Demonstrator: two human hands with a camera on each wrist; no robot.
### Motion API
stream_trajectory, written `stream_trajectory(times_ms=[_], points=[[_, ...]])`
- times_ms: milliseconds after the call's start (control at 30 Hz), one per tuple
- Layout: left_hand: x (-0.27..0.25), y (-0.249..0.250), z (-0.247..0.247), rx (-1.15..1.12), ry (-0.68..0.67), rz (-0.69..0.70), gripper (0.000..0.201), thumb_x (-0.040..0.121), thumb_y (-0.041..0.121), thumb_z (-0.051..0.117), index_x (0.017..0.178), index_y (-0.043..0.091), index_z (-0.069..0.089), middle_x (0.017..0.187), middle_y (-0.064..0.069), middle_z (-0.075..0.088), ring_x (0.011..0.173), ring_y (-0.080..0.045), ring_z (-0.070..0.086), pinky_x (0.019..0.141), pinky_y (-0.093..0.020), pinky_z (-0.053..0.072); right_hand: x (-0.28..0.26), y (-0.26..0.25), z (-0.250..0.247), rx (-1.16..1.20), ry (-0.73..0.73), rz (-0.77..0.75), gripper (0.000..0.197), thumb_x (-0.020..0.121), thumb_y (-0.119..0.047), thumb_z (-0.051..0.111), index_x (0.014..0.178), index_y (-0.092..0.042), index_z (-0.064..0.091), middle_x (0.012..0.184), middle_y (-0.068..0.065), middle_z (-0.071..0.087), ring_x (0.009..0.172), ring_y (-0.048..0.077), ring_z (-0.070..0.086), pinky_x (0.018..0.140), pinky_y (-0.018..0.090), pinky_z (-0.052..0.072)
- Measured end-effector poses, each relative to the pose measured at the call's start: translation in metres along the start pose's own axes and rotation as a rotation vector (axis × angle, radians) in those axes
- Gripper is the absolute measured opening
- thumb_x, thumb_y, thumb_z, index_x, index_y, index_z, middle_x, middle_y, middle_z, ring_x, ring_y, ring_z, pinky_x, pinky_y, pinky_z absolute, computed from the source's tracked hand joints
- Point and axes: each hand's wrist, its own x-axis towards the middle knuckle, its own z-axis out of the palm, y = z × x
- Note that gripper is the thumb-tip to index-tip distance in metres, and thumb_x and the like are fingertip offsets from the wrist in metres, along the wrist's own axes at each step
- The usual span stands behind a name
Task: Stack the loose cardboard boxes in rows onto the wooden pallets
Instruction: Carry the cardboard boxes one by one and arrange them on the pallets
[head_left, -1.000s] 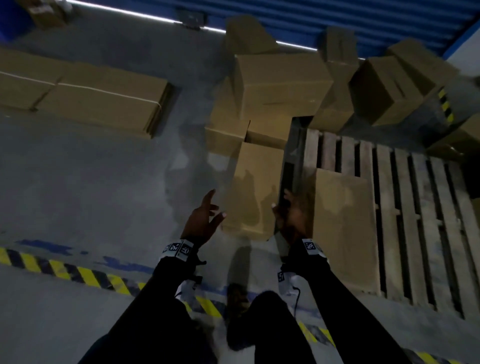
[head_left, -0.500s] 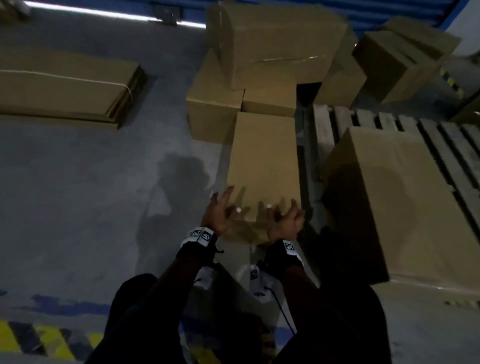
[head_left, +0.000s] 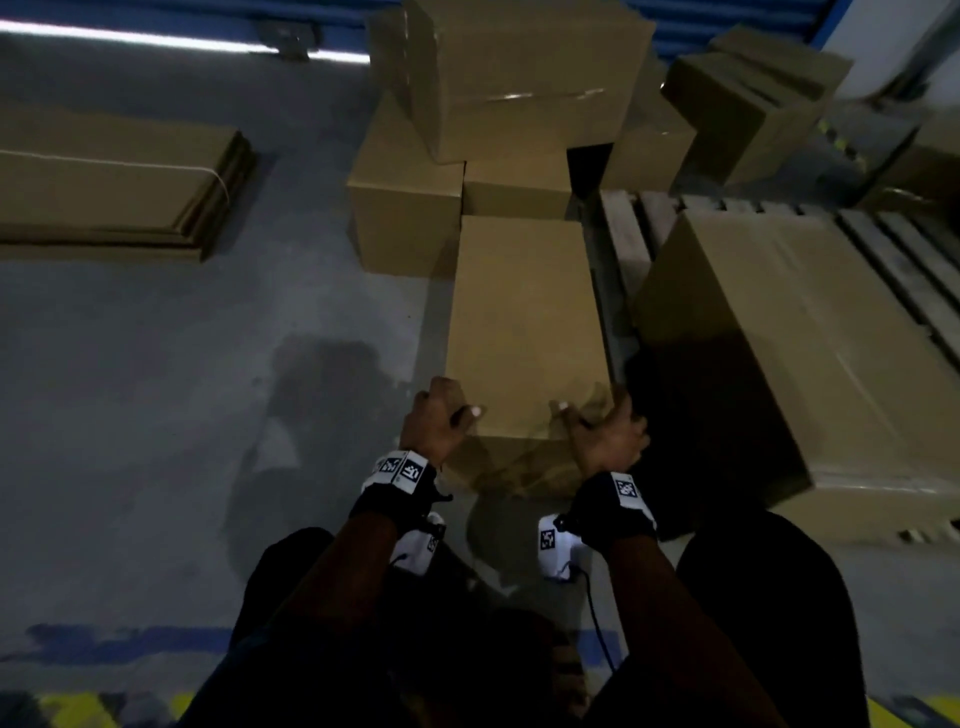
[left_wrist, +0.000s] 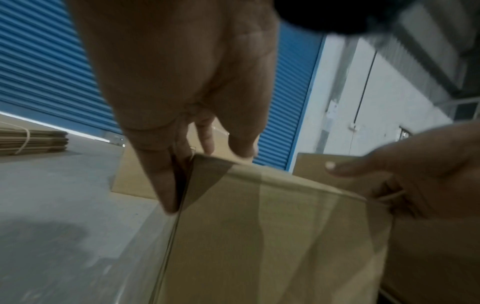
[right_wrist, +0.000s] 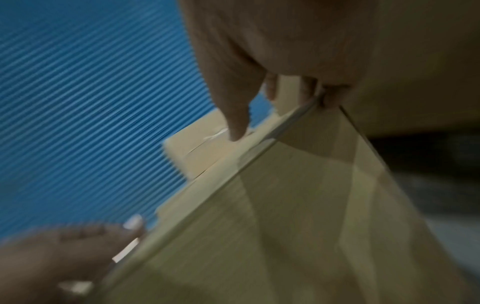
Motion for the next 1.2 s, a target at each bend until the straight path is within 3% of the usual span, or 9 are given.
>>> stream_trajectory(times_ms=[167,300,400,533,667,767,933,1100,1200], points=[[-0.020,-0.030,-0.013,0.069,0.082,-0.043,0.058,0.083,0.049,0.070,0.118,0.008,0.047,0.110,-0.019,0.063,0.099,-0.037,0.062,0.080,-0.039,0.050,0.002,-0.008,-0.012,0.104,-0.010,-0.096,0.063,0.074,-0.039,0.081,0.124,-0.007,0.060,0.120,0.022,0.063,0.115,0.037,0.058,0.093,0.038,0.046],[-0.016,-0.045,-0.029,0.287,0.098,-0.092,0.054,0.094,0.053,0.048,0.121,0.007,0.052,0.122,-0.019,0.049,0.111,-0.042,0.051,0.089,-0.047,0.044,-0.003,-0.035,-0.006,0.307,-0.206,-0.241,0.022,0.072,-0.033,0.086,0.082,-0.022,0.069,0.075,0.001,0.068,0.083,0.013,0.068,0.080,0.023,0.051],[-0.015,-0.031,-0.037,0.195,0.183,-0.013,0.073,0.086,0.075,0.030,0.112,0.015,0.061,0.119,-0.015,0.057,0.113,-0.037,0.052,0.095,-0.044,0.046,-0.024,-0.050,0.007,0.511,-0.359,-0.367,0.009,0.085,-0.023,0.076,0.090,-0.016,0.073,0.077,-0.006,0.066,0.068,-0.007,0.058,0.069,0.010,0.046],[-0.021,0.012,-0.040,-0.006,0.199,0.105,0.085,0.080,0.079,0.033,0.135,0.016,0.049,0.137,-0.012,0.051,0.125,-0.032,0.050,0.103,-0.043,0.044,-0.039,-0.057,0.027,0.600,-0.577,-0.423,0.018,0.096,-0.028,0.062,0.105,-0.017,0.074,0.085,-0.013,0.073,0.078,0.002,0.064,0.073,0.022,0.052],[-0.017,0.017,-0.046,0.009,0.222,0.131,0.081,0.083,0.056,0.065,0.147,0.016,0.035,0.145,-0.011,0.044,0.131,-0.030,0.044,0.105,-0.036,0.040,-0.025,-0.043,0.047,0.338,-0.416,-0.511,0.041,0.087,-0.045,0.065,0.117,-0.017,0.069,0.112,0.003,0.070,0.103,0.021,0.066,0.093,0.030,0.051],[-0.014,-0.002,-0.064,-0.016,0.153,0.173,0.077,0.089,0.038,0.066,0.151,0.017,0.026,0.147,-0.011,0.043,0.131,-0.028,0.043,0.106,-0.032,0.035,-0.011,-0.021,0.050,-0.011,-0.378,-0.318,0.074,0.076,-0.065,0.062,0.139,-0.030,0.044,0.140,0.012,0.048,0.125,0.037,0.049,0.106,0.046,0.041],[-0.017,-0.034,-0.106,-0.146,0.021,0.069,0.075,0.088,0.041,0.063,0.149,0.030,0.021,0.142,-0.007,0.048,0.128,-0.024,0.050,0.108,-0.043,0.042,-0.008,-0.024,0.049,0.196,-0.613,-0.301,0.088,0.080,-0.027,0.080,0.151,-0.020,0.030,0.144,0.012,0.048,0.130,0.031,0.048,0.104,0.031,0.040],[-0.034,-0.052,-0.127,-0.134,0.006,-0.187,0.076,0.087,0.034,0.070,0.145,0.025,0.021,0.111,-0.005,0.057,0.100,-0.026,0.060,0.090,-0.036,0.050,-0.001,-0.031,0.053,0.029,-0.759,-0.358,0.111,0.073,-0.023,0.085,0.155,-0.033,0.012,0.151,0.011,0.038,0.135,0.033,0.041,0.106,0.037,0.040],[-0.046,-0.076,-0.117,-0.139,-0.070,-0.343,0.081,0.081,0.035,0.078,0.137,0.016,0.022,0.113,-0.009,0.057,0.104,-0.029,0.059,0.087,-0.038,0.050,0.001,-0.036,0.046,-0.029,-0.870,-0.385,0.114,0.073,-0.022,0.085,0.155,-0.036,0.008,0.148,0.005,0.041,0.135,0.030,0.041,0.105,0.036,0.041]])
